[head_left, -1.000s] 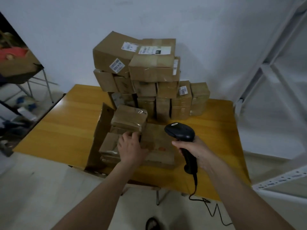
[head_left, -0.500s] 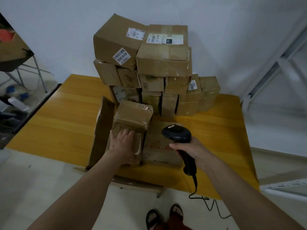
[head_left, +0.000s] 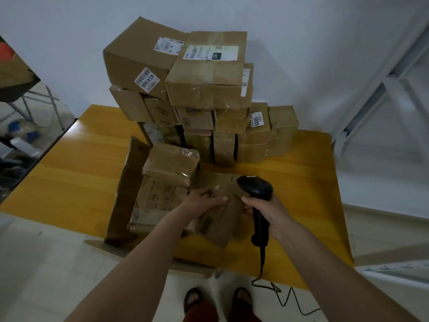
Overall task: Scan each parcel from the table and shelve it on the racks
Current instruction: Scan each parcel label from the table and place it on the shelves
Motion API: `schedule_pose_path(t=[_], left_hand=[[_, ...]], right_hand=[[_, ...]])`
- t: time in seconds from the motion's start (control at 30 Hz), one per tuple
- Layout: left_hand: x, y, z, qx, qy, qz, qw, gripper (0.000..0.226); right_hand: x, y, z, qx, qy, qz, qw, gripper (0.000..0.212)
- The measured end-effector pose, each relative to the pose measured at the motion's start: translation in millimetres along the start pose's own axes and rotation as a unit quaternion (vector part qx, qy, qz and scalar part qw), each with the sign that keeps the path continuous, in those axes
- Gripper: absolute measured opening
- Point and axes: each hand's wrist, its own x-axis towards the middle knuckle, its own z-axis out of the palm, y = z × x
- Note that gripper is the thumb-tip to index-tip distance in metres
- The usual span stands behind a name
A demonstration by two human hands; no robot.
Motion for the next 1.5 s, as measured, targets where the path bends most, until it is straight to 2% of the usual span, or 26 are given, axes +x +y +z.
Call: schedule_pose_path(t=[0.1,0.17,0.23,0.3,0.37,0.43,0.53,0.6,0.67,0.7,0.77,0.83,0.9,1.07,1.27,1.37,1.5], left_hand=[[6,4,12,0.009,0.025,0.034,0.999,0.065],[11,9,16,0.105,0.088,0.047,0.989,0.061],[11,15,17,0.209,0.156,0.058,0.964,0.061],[6,18,20,0.267,0.187,0.078,0.942,0.076],[-4,15,25,0.296,0.172,0.077,0.937,0.108],[-15,7,32,0.332,0.141,0.056,0.931,0.13],[-21,-7,34,0.389,0.116,0.023,0.914,0.132],[-17,-10,26,0.333,0.106,-0.005,0.937,0.121],[-9,-9,9,0.139,0.048,-0.027,0.989,0.104],[-7,-9,0,0.01,-0.007,-0.033,0.999,0.095],[-10,-11,-16,-0.184,-0.113,-0.041,0.975,0.081],[-11,-11,-26,-0.249,-0.169,-0.035,0.953,0.071],[-9,-11,-30,-0.279,-0.2,-0.023,0.939,0.066],[-6,-4,-38,-0.302,-0.225,0.004,0.926,0.074],[-16,16,-52,-0.07,-0.221,0.0,0.973,0.068],[-22,29,-51,-0.06,-0.153,0.001,0.986,0.062],[-27,39,-34,-0.171,0.016,0.006,0.985,0.076]], right_hand=[[3,5,-6,0.004,0.017,0.014,1.0,0.045],[5,6,-10,0.009,0.015,0.017,1.0,0.046],[8,8,-12,0.015,0.014,0.018,1.0,0.042],[8,10,-11,0.024,0.02,0.016,0.999,0.038],[8,10,-8,0.027,0.031,0.012,0.999,0.034],[8,10,-4,0.034,0.042,0.009,0.998,0.039],[7,10,2,0.049,0.055,0.004,0.997,0.031],[5,10,5,0.061,0.062,0.001,0.996,0.024],[2,9,7,0.065,0.067,-0.002,0.996,0.019],[0,8,7,0.067,0.072,-0.003,0.995,0.016],[-4,6,7,0.073,0.085,-0.014,0.994,0.014],[-8,3,9,0.073,0.087,-0.031,0.993,0.015],[-14,-1,12,0.069,0.085,-0.046,0.993,0.017],[-25,-14,22,0.09,0.098,-0.097,0.986,0.02],[-37,-30,21,0.118,0.118,-0.131,0.977,0.022],[-41,-31,21,0.112,0.09,-0.127,0.981,0.024],[-43,-29,28,0.116,0.082,-0.14,0.98,0.022]])
